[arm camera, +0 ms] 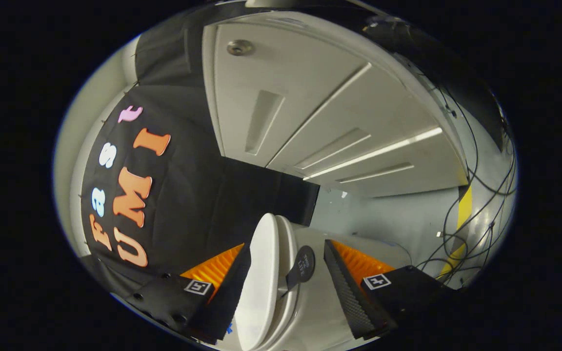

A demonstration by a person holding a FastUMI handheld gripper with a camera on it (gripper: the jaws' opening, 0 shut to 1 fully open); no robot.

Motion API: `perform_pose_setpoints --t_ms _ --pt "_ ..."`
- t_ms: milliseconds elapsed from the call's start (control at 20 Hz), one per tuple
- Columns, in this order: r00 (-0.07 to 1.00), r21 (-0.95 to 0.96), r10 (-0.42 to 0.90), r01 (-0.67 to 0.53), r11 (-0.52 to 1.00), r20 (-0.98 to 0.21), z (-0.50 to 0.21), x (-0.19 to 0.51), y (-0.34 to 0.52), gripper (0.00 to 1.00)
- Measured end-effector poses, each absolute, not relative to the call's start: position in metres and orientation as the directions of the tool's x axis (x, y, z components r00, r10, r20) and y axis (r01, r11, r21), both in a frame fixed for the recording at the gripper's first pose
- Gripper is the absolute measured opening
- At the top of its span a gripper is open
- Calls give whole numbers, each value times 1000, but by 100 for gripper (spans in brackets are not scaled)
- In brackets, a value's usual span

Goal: Open the toilet lid.

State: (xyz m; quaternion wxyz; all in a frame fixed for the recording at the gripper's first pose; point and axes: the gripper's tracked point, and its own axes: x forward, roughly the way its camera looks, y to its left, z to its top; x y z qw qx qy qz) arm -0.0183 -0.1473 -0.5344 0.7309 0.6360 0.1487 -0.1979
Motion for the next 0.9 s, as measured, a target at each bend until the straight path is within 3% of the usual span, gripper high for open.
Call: perform_pose_setpoints --t_ms 150,350,650,900 --pt "873 871 -90 485 79 -479 -549 -14 -143 96" --pt "880 883 -77 469 -18 -469 -556 -7 -138 67" --pt "882 882 -47 465 -77 -470 -554 2 -124 11" --pt "889 892 -82 448 -52 -451 -528 6 -126 8"
